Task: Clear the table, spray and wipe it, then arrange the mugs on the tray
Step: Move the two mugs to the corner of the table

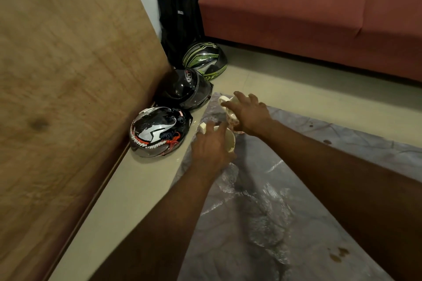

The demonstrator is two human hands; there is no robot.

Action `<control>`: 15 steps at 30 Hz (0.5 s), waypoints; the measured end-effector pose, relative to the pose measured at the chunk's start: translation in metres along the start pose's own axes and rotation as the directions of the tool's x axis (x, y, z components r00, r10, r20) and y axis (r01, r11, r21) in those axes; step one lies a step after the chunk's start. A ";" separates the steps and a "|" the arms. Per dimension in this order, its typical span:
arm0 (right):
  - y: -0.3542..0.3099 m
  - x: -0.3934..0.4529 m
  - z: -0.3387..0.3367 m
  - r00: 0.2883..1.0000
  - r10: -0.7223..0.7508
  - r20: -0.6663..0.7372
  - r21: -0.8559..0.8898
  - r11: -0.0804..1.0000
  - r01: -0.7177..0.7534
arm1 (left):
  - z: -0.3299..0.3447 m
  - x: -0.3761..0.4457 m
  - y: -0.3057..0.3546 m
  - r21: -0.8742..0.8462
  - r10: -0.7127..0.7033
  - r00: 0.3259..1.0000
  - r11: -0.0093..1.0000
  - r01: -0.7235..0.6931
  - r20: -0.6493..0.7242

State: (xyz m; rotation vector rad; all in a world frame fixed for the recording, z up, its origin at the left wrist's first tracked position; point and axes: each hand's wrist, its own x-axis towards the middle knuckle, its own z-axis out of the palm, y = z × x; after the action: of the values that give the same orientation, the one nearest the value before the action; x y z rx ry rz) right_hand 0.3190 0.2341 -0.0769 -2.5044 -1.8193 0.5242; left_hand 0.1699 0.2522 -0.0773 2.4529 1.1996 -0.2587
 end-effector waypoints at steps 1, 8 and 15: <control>-0.001 -0.006 -0.002 1.000 0.006 -0.020 0.031 0.999 -0.005 | -0.005 -0.003 0.002 0.027 -0.019 1.000 0.999 0.019 -0.015; 0.008 -0.131 -0.008 0.935 0.126 -0.333 0.291 0.956 -0.025 | -0.032 -0.057 0.038 -0.044 0.183 0.921 0.977 -0.210 -0.344; 0.103 -0.353 0.027 0.732 0.611 -0.303 0.541 0.742 -0.396 | 0.036 -0.139 0.186 -0.179 0.540 0.838 0.819 -0.545 -0.082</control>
State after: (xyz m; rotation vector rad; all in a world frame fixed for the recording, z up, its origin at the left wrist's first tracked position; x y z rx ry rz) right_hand 0.3104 -0.1314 -0.0287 -2.4789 -0.7070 0.2484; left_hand 0.2312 0.0349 -0.0142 2.5003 0.4551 0.0587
